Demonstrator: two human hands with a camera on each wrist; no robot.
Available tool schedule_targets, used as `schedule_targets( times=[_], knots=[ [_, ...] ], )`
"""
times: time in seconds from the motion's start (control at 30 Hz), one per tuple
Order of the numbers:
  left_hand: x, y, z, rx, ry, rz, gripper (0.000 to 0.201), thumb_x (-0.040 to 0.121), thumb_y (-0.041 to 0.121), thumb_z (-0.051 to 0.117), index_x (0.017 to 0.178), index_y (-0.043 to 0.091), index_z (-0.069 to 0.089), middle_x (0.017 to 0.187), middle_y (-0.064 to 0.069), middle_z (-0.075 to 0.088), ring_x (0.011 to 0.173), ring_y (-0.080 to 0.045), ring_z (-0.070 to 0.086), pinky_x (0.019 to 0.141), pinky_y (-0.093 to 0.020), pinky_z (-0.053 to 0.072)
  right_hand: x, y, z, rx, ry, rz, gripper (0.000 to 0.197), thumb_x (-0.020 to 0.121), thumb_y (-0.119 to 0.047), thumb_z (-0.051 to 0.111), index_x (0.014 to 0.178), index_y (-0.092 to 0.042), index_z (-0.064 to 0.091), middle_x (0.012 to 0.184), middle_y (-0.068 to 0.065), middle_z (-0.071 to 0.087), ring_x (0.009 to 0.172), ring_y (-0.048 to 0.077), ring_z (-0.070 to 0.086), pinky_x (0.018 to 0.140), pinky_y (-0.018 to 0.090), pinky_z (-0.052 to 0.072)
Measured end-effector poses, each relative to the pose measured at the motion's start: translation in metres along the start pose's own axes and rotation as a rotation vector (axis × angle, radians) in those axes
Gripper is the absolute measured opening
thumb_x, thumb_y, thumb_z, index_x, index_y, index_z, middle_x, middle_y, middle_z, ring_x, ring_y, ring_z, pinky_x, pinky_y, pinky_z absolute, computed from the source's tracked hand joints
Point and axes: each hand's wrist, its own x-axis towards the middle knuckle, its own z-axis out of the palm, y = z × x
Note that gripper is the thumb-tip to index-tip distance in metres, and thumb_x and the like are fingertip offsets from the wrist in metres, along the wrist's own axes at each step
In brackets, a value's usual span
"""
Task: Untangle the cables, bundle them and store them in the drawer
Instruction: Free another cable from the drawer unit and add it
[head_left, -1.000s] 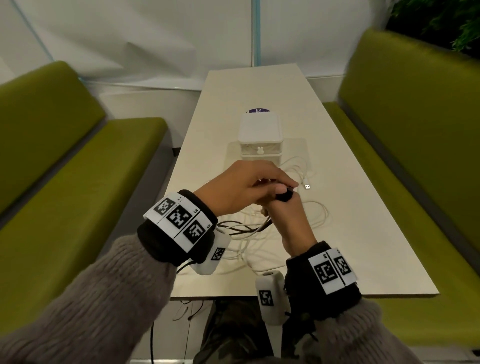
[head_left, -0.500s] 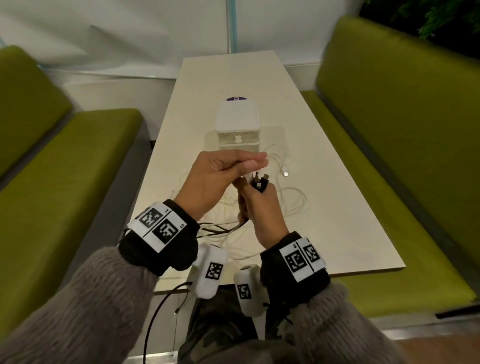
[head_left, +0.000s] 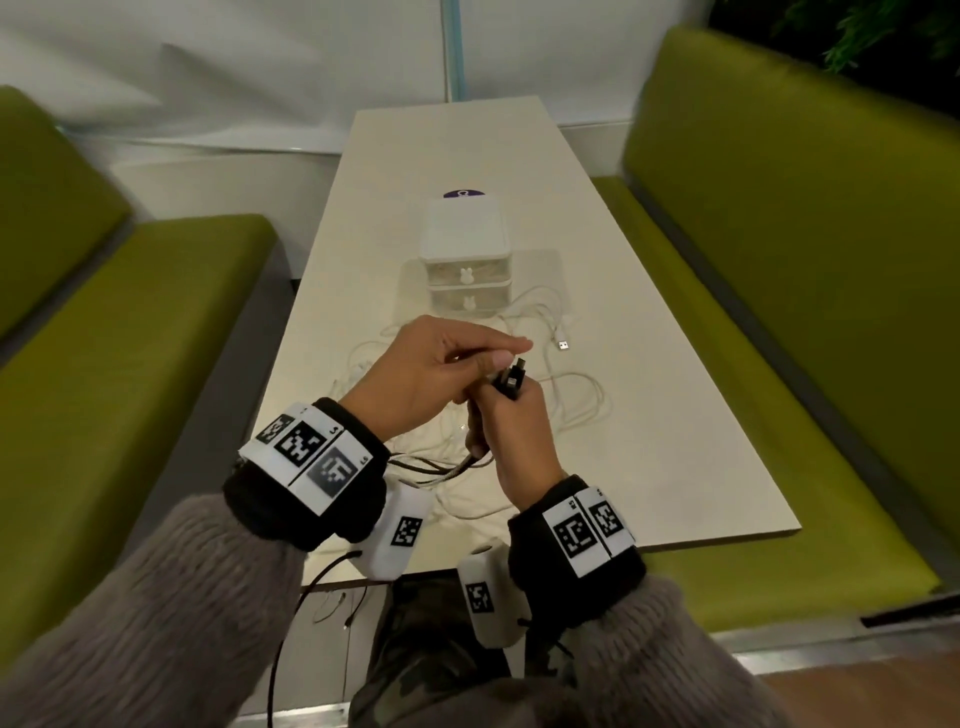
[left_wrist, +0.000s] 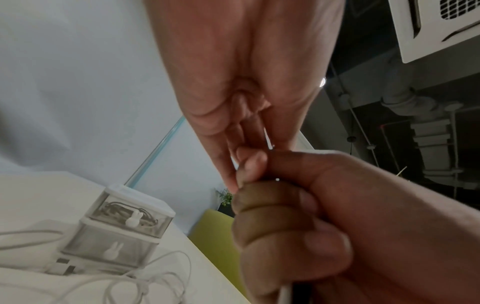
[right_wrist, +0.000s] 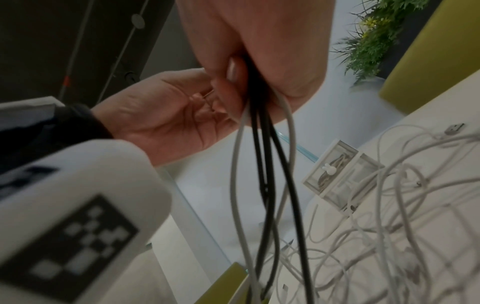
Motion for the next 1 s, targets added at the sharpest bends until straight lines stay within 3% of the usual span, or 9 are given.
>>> schedule_targets(
  times=[0.07, 0.2, 0.27, 0.4, 0.53, 0.67, 0.77, 0.9, 1.0],
  knots=[
    [-0.001, -0.001, 0.000, 0.051, -0.062, -0.013, 0.026, 0.091, 0.005, 0.056, 0.115, 0.005, 0.065, 0.099, 0.010, 0.070, 0.090, 0.002, 0.063, 0.066, -0.004, 0.041, 0.000, 0.005, 0.000, 0.009, 0.019, 0.004, 0.050, 0.092, -0.002, 0.046, 0.047, -0.021, 0.056, 0.042, -0.003, 0.039, 0.037, 0.014, 0.033, 0.039, 0.023, 0.028],
    [-0.009, -0.004, -0.022, 0.082, -0.149, -0.044, 0.033, 0.097, 0.016, 0.045, 0.127, 0.014, 0.056, 0.127, 0.011, 0.059, 0.109, 0.008, 0.055, 0.090, -0.009, 0.042, -0.002, 0.009, -0.004, 0.065, 0.073, 0.026, 0.045, 0.089, -0.010, 0.063, 0.051, -0.018, 0.039, 0.044, -0.005, 0.028, 0.038, 0.009, 0.023, 0.040, 0.021, 0.022],
    [-0.013, -0.013, -0.048, 0.017, 0.070, -0.087, 0.032, 0.099, 0.019, 0.040, 0.127, 0.018, 0.055, 0.129, 0.006, 0.058, 0.115, 0.000, 0.055, 0.093, -0.018, 0.046, -0.001, 0.006, -0.009, 0.152, 0.120, 0.036, 0.048, 0.086, -0.009, 0.066, 0.054, -0.020, 0.032, 0.044, -0.006, 0.023, 0.037, 0.009, 0.018, 0.038, 0.019, 0.019],
    [-0.018, -0.051, -0.105, 0.107, 0.408, -0.246, 0.023, 0.097, 0.011, 0.044, 0.101, 0.027, 0.060, 0.103, 0.003, 0.066, 0.085, -0.010, 0.064, 0.074, -0.028, 0.047, 0.005, 0.002, -0.017, 0.348, 0.186, 0.064, 0.048, 0.091, -0.007, 0.058, 0.056, -0.024, 0.030, 0.041, -0.009, 0.020, 0.034, 0.006, 0.014, 0.037, 0.015, 0.014],
    [-0.021, -0.096, -0.134, 0.391, 0.326, -0.464, 0.025, 0.088, 0.002, 0.053, 0.084, 0.025, 0.063, 0.084, -0.002, 0.065, 0.067, -0.013, 0.059, 0.063, -0.026, 0.041, 0.006, 0.005, -0.018, 0.349, 0.172, 0.074, 0.048, 0.093, -0.009, 0.057, 0.056, -0.024, 0.029, 0.040, -0.010, 0.021, 0.033, 0.005, 0.014, 0.038, 0.015, 0.012],
    [-0.020, -0.122, -0.133, 0.483, 0.267, -0.677, 0.009, 0.087, 0.008, 0.059, 0.082, 0.013, 0.064, 0.084, -0.009, 0.069, 0.062, -0.015, 0.061, 0.057, -0.024, 0.047, 0.008, 0.008, -0.021, 0.308, 0.151, 0.056, 0.048, 0.092, -0.007, 0.055, 0.056, -0.023, 0.029, 0.040, -0.010, 0.020, 0.034, 0.005, 0.014, 0.037, 0.017, 0.012],
    [-0.018, -0.138, -0.130, 0.498, 0.313, -0.817, 0.012, 0.089, 0.016, 0.062, 0.084, 0.005, 0.063, 0.085, -0.016, 0.069, 0.069, -0.023, 0.064, 0.068, -0.033, 0.057, 0.010, 0.007, -0.023, 0.309, 0.139, 0.039, 0.049, 0.092, -0.006, 0.055, 0.055, -0.023, 0.028, 0.040, -0.010, 0.020, 0.034, 0.006, 0.013, 0.037, 0.019, 0.011],
    [-0.022, -0.165, -0.123, 0.591, 0.105, -1.027, 0.043, 0.078, 0.038, 0.073, 0.093, -0.001, 0.065, 0.092, -0.016, 0.070, 0.087, -0.030, 0.068, 0.082, -0.041, 0.056, 0.011, 0.008, -0.023, 0.299, 0.135, 0.034, 0.054, 0.092, -0.006, 0.056, 0.049, -0.026, 0.030, 0.041, -0.010, 0.019, 0.035, 0.006, 0.013, 0.040, 0.020, 0.010],
    [-0.021, -0.175, -0.123, 0.561, 0.065, -1.053, 0.033, 0.076, 0.030, 0.076, 0.082, -0.001, 0.066, 0.083, -0.016, 0.071, 0.078, -0.028, 0.069, 0.079, -0.044, 0.057, 0.011, 0.008, -0.023, 0.288, 0.150, 0.036, 0.054, 0.092, -0.006, 0.055, 0.048, -0.027, 0.031, 0.041, -0.010, 0.019, 0.035, 0.006, 0.013, 0.042, 0.023, 0.009]
  ],
)
